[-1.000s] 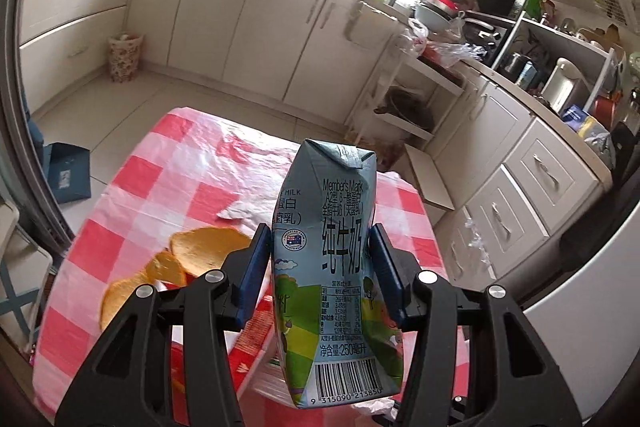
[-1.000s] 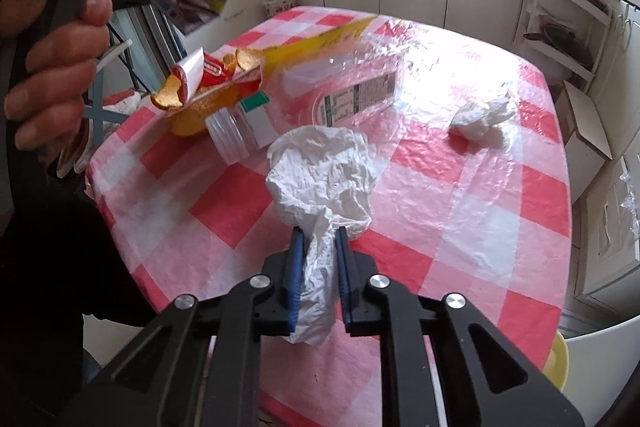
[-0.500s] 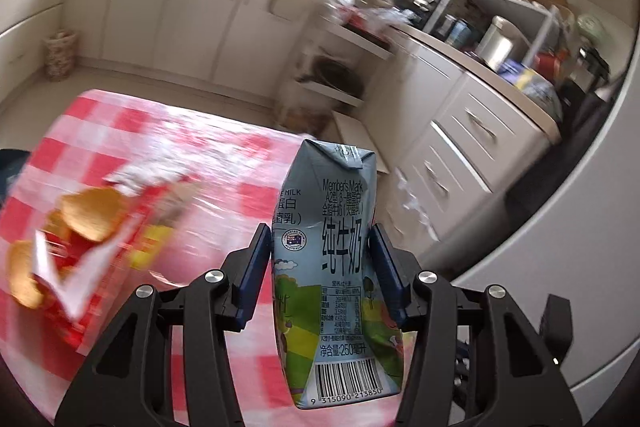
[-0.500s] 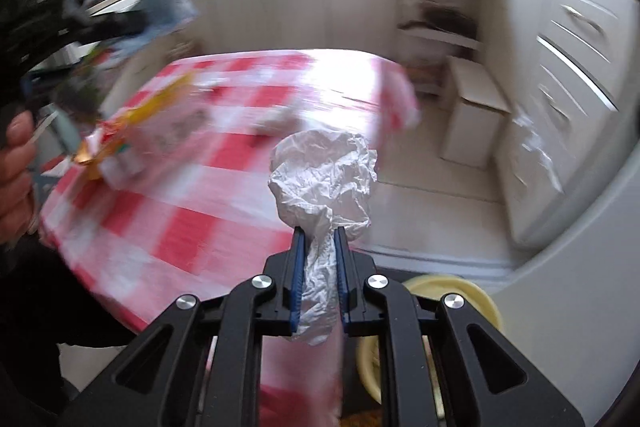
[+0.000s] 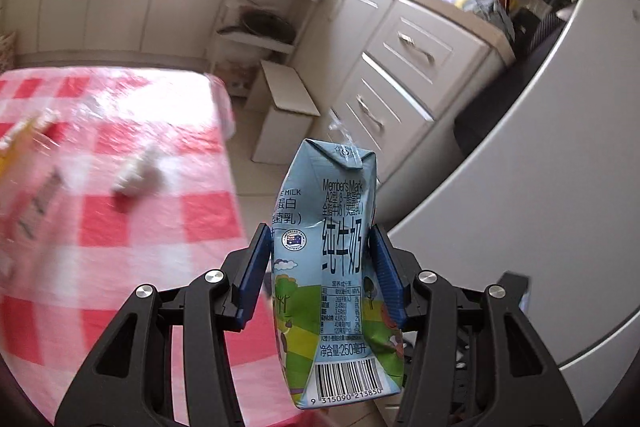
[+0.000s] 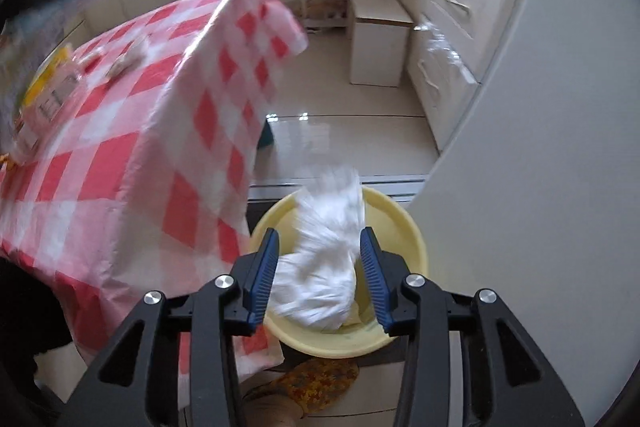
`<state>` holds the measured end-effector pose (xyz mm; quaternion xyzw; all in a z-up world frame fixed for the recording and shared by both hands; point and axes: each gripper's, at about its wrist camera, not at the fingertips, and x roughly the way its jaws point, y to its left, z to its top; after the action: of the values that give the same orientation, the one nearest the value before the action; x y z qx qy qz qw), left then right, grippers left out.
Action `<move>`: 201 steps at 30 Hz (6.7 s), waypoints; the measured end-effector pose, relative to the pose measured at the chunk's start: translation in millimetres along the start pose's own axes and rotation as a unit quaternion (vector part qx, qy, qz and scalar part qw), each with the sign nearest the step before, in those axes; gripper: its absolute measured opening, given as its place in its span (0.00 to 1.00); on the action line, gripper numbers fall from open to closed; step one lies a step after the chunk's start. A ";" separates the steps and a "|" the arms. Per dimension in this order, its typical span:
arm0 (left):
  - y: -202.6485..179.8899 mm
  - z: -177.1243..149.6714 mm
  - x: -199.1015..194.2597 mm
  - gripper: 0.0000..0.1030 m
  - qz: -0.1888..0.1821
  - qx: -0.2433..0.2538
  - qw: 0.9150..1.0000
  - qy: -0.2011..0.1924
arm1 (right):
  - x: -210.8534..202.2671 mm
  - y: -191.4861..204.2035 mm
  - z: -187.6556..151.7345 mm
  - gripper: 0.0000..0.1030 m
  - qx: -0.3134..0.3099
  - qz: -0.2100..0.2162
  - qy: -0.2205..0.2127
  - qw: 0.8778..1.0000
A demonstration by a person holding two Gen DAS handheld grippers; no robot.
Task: Collect trash
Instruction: 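Drop the carton and tissue into the yellow bucket, opening both tools, then grasp an orange peel with the left tool and another with the right tool, then carry the orange peels toward the yellow bucket and open the right tool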
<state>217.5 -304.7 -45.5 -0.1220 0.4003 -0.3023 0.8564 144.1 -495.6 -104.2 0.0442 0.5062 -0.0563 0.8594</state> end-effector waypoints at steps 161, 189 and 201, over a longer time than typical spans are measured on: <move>255.8 36.0 -234.1 0.08 0.237 -0.150 0.940 -0.196 | -9.0 342.0 67.9 0.44 -0.161 0.344 -0.055 0.923; 195.6 41.7 -197.4 0.09 0.155 -0.109 0.966 -0.175 | -71.6 232.4 51.3 0.01 -0.140 0.232 -0.146 0.951; 47.9 19.2 -91.0 0.09 0.072 0.013 0.993 -0.097 | -68.1 89.5 9.9 0.01 -0.106 0.017 -0.130 0.986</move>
<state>207.0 -211.6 1.1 -0.1109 0.3190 -0.2317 0.9123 132.6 -404.7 -38.1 -0.0465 0.3921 0.0068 0.9187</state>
